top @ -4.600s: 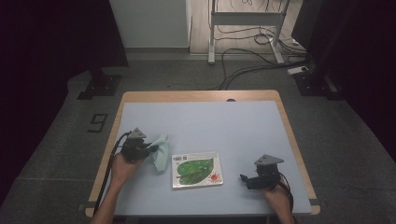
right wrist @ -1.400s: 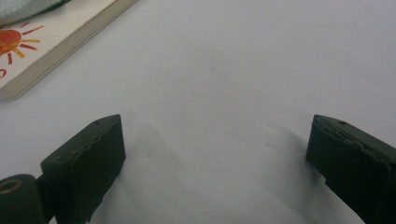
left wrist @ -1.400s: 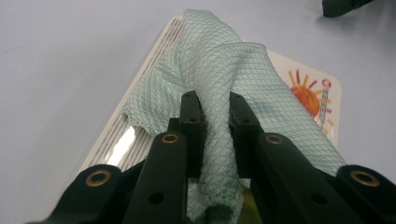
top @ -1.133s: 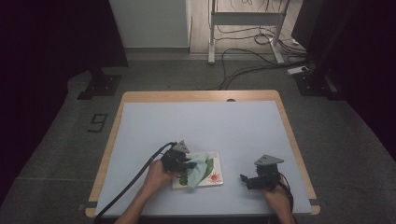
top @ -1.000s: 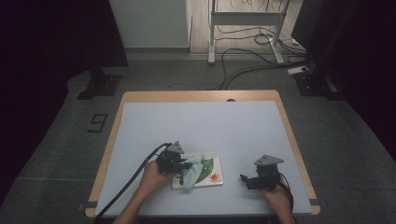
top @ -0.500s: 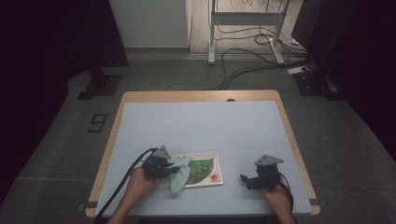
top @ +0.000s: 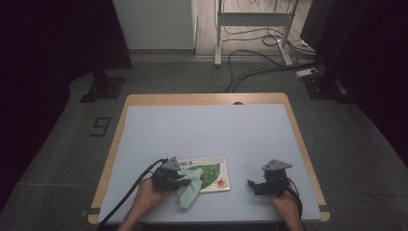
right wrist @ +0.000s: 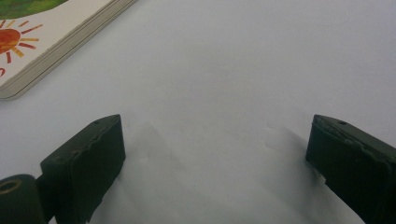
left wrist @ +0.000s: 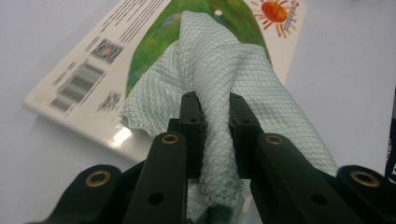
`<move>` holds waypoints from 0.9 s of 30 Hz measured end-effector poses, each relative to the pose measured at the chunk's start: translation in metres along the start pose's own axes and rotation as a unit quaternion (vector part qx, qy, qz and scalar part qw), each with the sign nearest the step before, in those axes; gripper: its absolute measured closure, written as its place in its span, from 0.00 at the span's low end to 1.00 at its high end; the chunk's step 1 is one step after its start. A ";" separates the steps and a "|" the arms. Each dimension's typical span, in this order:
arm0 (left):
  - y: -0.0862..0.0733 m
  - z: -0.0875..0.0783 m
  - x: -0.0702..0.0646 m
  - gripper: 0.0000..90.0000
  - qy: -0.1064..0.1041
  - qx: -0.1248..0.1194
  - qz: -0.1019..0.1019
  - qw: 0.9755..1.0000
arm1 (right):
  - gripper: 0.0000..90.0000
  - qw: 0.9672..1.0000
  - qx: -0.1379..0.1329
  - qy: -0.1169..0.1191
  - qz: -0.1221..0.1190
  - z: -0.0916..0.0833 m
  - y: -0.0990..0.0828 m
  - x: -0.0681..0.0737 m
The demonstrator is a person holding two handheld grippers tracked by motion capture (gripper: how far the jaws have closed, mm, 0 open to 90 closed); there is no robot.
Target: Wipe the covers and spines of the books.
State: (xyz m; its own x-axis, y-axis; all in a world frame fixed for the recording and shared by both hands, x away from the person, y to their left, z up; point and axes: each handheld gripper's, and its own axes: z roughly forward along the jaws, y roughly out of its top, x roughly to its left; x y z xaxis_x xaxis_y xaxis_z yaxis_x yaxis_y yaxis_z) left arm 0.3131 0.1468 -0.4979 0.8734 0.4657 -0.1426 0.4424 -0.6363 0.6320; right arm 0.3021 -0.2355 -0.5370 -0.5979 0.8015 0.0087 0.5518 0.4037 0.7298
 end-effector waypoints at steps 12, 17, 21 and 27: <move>0.037 0.037 -0.013 0.88 -0.023 -0.001 0.025 0.999 | 0.04 1.000 0.000 0.000 0.000 0.000 0.000 0.000; 0.054 0.055 -0.020 0.88 -0.033 -0.001 0.035 0.999 | 0.04 1.000 0.000 0.000 0.000 0.000 0.000 0.000; 0.065 0.066 -0.026 0.88 -0.041 0.001 0.045 0.998 | 0.04 1.000 0.000 0.000 0.000 0.000 0.000 0.000; 0.079 0.081 -0.039 0.88 -0.062 0.007 0.060 0.996 | 0.04 1.000 0.000 0.000 0.000 0.000 0.000 0.000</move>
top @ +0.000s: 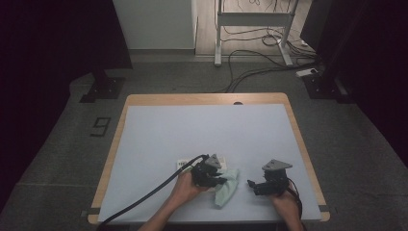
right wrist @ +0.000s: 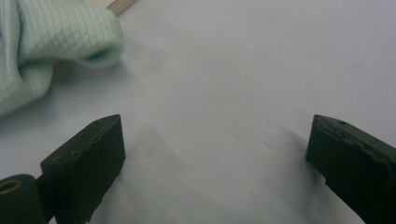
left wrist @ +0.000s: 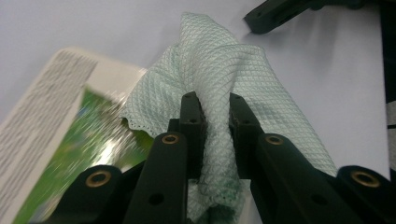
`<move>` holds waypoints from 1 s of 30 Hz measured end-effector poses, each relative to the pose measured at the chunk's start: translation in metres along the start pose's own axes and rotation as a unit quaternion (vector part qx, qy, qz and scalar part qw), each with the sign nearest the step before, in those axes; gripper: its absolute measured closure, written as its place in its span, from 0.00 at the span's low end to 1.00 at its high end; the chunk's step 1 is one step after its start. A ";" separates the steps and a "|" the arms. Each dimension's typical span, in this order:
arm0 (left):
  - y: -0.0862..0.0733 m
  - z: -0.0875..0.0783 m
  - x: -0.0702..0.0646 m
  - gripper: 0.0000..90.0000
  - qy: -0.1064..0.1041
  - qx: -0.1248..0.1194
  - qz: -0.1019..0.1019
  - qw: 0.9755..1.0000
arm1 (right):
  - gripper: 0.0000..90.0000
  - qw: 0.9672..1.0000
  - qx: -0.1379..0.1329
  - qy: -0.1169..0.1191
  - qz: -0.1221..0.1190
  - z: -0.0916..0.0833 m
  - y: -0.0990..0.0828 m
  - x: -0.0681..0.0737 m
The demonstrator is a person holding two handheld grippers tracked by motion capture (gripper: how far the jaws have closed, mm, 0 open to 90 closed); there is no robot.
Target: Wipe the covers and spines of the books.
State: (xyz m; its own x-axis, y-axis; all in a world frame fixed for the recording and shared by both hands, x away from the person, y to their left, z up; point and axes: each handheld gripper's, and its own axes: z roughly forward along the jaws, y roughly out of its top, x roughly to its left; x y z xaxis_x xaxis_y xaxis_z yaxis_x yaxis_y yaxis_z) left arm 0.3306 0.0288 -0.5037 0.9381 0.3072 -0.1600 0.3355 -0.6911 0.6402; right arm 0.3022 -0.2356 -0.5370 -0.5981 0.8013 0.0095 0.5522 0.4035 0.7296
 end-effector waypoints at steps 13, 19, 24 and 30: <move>-0.008 -0.007 -0.016 0.88 0.001 0.016 0.024 1.000 | 0.04 1.000 0.000 0.000 0.000 0.000 0.000 0.000; -0.031 -0.028 -0.011 0.88 0.009 0.008 0.004 1.000 | 0.04 1.000 -0.001 0.000 -0.001 0.000 0.000 0.000; -0.058 -0.053 -0.006 0.88 0.026 0.001 -0.021 0.999 | 0.04 1.000 0.000 -0.001 0.000 0.000 0.000 0.000; -0.089 -0.082 -0.005 0.88 0.054 -0.003 -0.043 0.998 | 0.04 1.000 0.000 0.000 -0.001 0.000 0.000 0.000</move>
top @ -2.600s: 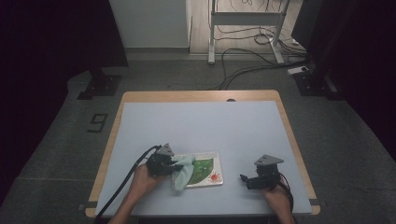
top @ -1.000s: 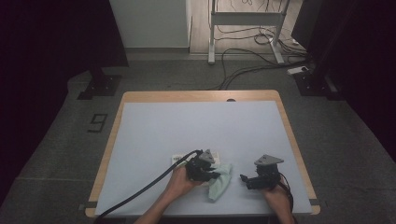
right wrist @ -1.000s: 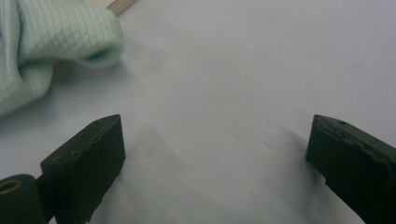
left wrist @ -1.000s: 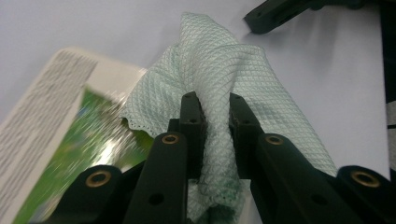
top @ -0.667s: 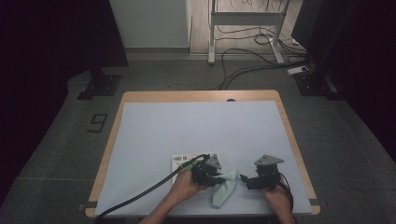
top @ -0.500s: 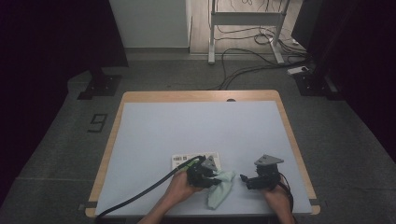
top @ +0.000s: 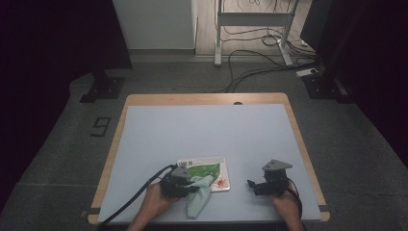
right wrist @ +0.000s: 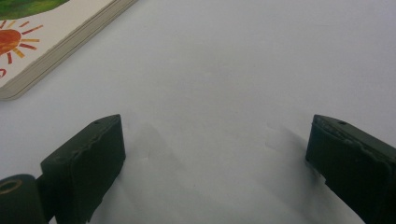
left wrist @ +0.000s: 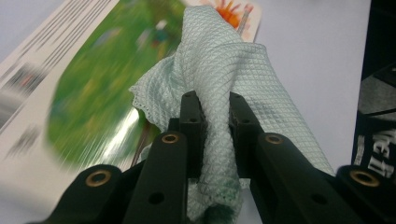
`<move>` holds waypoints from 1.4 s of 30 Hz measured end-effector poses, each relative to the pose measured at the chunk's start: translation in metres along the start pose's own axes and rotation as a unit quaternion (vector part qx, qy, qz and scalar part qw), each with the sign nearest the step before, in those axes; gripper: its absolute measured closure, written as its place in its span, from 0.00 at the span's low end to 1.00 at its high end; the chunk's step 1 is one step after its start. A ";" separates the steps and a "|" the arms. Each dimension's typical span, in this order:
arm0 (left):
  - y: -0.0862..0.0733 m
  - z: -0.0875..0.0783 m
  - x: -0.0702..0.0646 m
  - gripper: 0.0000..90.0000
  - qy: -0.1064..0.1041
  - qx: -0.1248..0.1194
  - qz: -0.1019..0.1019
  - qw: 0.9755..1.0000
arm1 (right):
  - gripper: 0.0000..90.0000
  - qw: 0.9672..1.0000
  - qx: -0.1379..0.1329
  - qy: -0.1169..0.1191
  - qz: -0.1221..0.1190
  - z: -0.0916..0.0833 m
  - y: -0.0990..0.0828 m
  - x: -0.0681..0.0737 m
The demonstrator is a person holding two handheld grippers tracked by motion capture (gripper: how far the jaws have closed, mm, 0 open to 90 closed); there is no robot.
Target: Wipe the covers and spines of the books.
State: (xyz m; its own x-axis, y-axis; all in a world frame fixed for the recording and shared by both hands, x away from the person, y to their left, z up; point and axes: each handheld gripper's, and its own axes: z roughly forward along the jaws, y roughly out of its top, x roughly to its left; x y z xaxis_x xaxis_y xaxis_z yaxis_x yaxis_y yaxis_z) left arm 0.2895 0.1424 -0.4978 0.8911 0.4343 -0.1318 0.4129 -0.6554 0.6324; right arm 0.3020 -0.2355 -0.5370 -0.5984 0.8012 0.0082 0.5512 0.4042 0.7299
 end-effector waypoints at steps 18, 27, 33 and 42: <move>-0.039 -0.061 0.023 0.88 0.060 -0.048 -0.059 0.995 | 0.04 1.000 0.000 -0.001 0.000 0.000 0.000 0.000; -0.042 -0.094 0.062 0.86 0.126 -0.060 -0.103 0.985 | 0.04 1.000 0.000 0.000 0.000 0.000 0.000 0.000; -0.051 -0.098 0.089 0.85 0.156 -0.049 -0.137 0.977 | 0.04 1.000 0.000 -0.001 0.001 0.000 0.000 0.000; -0.069 -0.087 0.113 0.83 0.178 -0.037 -0.171 0.968 | 0.04 1.000 0.000 -0.001 0.000 0.000 0.000 0.000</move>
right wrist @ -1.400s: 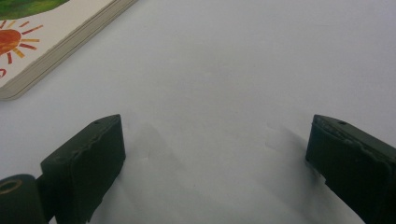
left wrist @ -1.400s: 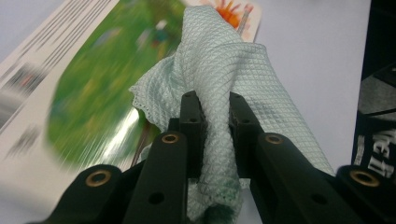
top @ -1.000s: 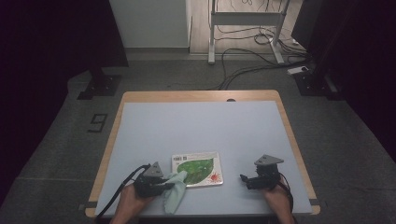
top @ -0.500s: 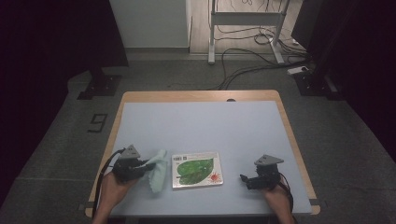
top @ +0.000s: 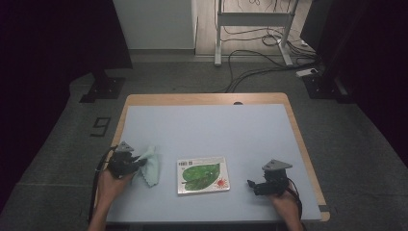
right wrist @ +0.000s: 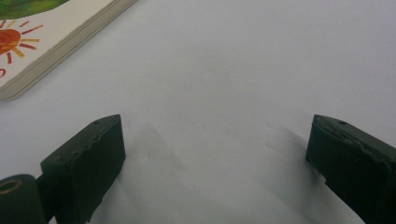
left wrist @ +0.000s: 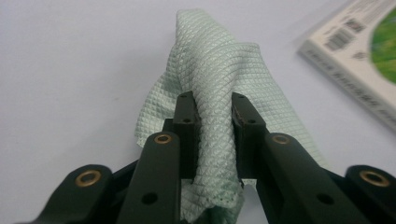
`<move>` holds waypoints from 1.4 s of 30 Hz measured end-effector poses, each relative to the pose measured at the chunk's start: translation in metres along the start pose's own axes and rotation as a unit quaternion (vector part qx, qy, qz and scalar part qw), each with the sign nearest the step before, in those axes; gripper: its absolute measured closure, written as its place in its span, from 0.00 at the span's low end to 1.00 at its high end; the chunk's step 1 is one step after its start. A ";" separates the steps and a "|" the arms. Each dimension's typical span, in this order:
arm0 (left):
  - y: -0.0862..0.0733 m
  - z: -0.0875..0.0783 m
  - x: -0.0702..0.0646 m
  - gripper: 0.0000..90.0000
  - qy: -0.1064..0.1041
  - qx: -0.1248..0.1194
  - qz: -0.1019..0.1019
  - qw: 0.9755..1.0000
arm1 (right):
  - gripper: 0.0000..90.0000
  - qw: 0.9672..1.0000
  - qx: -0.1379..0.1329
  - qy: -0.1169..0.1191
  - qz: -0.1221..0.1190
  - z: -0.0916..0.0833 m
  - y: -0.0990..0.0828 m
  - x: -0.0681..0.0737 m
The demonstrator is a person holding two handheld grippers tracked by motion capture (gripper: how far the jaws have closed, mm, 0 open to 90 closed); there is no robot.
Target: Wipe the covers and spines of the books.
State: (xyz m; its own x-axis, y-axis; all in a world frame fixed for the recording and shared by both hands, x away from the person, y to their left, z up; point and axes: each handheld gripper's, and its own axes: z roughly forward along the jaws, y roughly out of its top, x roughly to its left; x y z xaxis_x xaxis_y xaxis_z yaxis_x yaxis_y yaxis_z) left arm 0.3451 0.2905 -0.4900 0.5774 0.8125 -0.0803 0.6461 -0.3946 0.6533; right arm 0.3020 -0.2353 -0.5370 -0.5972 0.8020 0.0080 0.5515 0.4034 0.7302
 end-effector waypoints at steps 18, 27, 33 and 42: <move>0.000 0.008 0.003 0.42 0.007 0.010 -0.002 1.000 | 0.04 1.000 0.000 0.001 0.000 0.000 0.000 0.000; 0.029 -0.009 -0.023 0.16 -0.009 -0.022 0.044 0.999 | 0.04 1.000 0.001 0.001 0.000 0.000 0.000 0.000; 0.049 0.007 -0.047 0.15 -0.043 -0.017 0.079 0.996 | 0.06 1.000 -0.002 -0.001 -0.006 -0.001 0.000 0.001; 0.065 0.048 -0.070 0.12 -0.084 0.003 0.117 0.990 | 0.07 1.000 -0.012 0.015 -0.020 -0.005 0.005 0.014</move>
State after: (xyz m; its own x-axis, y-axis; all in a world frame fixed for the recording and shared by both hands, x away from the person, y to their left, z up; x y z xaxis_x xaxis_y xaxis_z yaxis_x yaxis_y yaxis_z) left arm 0.3703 0.1880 -0.4781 0.7859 0.6162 -0.0513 0.4872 -0.5661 0.6649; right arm 0.2936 -0.2240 -0.5295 -0.6354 0.7722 -0.0015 0.5126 0.4233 0.7471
